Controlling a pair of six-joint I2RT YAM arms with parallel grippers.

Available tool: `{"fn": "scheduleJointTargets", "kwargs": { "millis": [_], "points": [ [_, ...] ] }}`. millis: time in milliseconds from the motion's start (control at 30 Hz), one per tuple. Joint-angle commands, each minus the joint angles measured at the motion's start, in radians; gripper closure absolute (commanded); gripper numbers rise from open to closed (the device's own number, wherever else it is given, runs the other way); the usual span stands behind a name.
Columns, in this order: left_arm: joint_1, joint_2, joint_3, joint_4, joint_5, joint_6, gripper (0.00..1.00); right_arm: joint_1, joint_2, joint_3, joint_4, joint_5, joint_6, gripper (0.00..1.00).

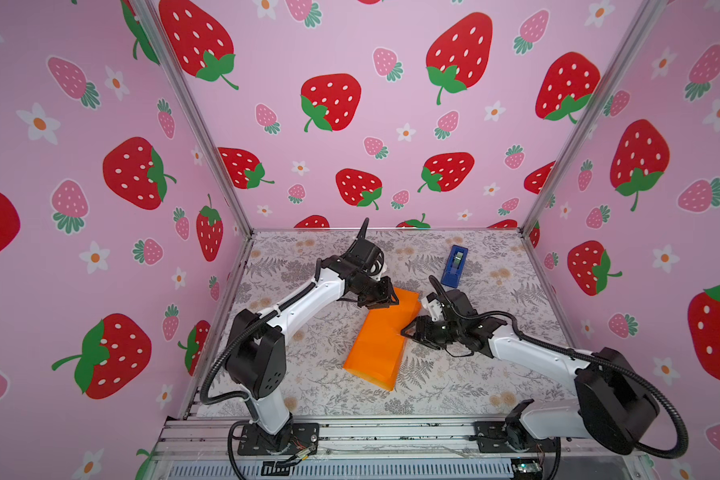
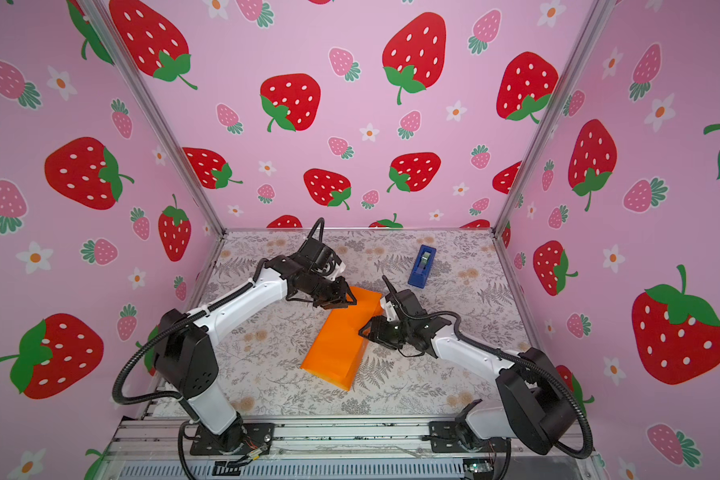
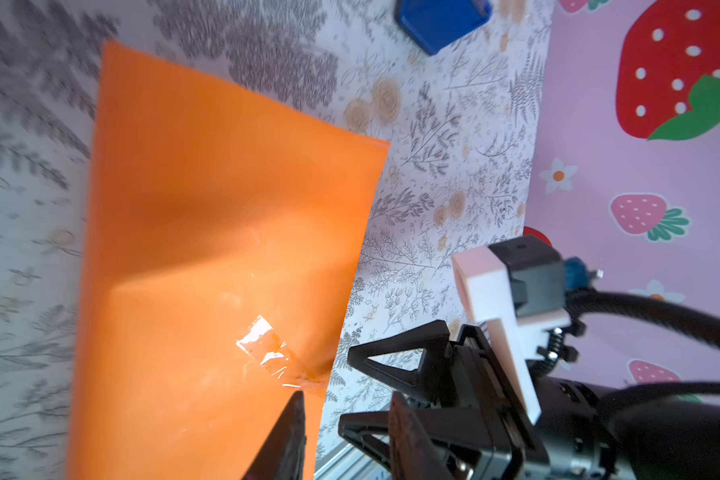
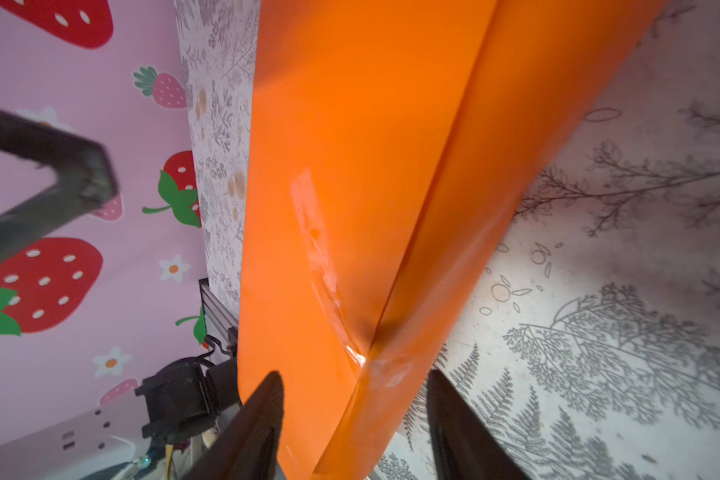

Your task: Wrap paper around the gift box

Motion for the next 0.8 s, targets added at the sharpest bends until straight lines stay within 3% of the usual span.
{"fn": "scheduleJointTargets", "kwargs": {
  "millis": [0,67,200,300,467,767],
  "points": [
    [0.058,-0.023,-0.003,-0.097,-0.047,0.134,0.54,-0.005,-0.031,0.008,0.026,0.041,0.004,0.24],
    [0.091,-0.037,-0.047,-0.086,-0.024,0.182,0.49,-0.005,-0.010,0.008,0.053,0.021,0.002,0.19],
    [0.144,-0.043,-0.135,-0.034,0.031,0.214,0.45,-0.005,0.083,0.023,0.085,-0.026,-0.001,0.20],
    [0.165,-0.016,-0.175,-0.022,0.095,0.233,0.43,-0.005,0.129,0.039,0.105,-0.024,-0.005,0.24],
    [0.168,0.020,-0.219,-0.012,0.113,0.247,0.43,-0.013,0.181,0.093,0.068,0.016,-0.055,0.34],
    [0.167,0.082,-0.246,0.040,0.146,0.232,0.43,-0.079,0.269,0.167,0.047,-0.036,-0.137,0.47]
  ]
}}
